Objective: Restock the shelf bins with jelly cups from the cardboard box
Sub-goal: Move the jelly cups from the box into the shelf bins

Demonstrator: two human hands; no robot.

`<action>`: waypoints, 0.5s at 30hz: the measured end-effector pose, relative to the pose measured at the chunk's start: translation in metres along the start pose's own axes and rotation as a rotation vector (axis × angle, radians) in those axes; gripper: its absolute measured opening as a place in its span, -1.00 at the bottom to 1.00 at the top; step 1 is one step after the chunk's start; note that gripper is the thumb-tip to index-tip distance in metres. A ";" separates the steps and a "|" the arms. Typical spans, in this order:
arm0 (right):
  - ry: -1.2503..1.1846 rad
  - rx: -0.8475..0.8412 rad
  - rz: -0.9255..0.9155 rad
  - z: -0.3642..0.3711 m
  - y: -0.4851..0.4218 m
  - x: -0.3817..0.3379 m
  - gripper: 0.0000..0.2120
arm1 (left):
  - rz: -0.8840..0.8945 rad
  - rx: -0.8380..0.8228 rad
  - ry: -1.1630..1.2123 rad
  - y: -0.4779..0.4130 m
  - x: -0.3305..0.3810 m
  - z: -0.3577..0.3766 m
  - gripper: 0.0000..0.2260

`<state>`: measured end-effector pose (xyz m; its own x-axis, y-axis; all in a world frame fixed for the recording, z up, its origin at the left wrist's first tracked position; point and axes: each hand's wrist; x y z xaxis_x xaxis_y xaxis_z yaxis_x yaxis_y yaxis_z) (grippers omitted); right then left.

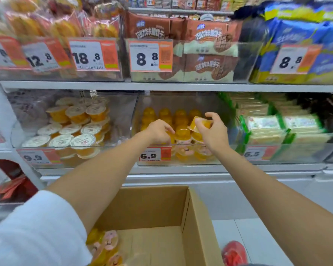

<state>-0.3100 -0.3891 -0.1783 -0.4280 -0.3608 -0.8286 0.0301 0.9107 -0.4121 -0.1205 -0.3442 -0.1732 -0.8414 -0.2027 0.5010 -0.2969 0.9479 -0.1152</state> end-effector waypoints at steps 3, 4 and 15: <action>-0.001 -0.015 0.008 0.007 -0.001 0.008 -0.56 | 0.046 -0.028 -0.053 -0.007 -0.001 -0.004 -0.71; 0.003 -0.013 0.012 0.009 0.000 0.011 -0.57 | 0.054 -0.056 0.015 -0.008 -0.002 -0.005 -0.73; -0.199 0.028 0.413 0.024 -0.005 -0.007 -0.71 | 0.098 -0.261 -0.111 -0.012 0.000 -0.009 -0.66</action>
<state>-0.2852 -0.3958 -0.1799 -0.1936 -0.0031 -0.9811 0.1873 0.9815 -0.0401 -0.1125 -0.3535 -0.1637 -0.9089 -0.1186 0.3997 -0.0976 0.9926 0.0727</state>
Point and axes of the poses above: each hand's wrist, its own y-axis away from the middle knuckle, its own z-axis out of the palm, x = y × z, and after that the axes turned 12 degrees about x, right-handed
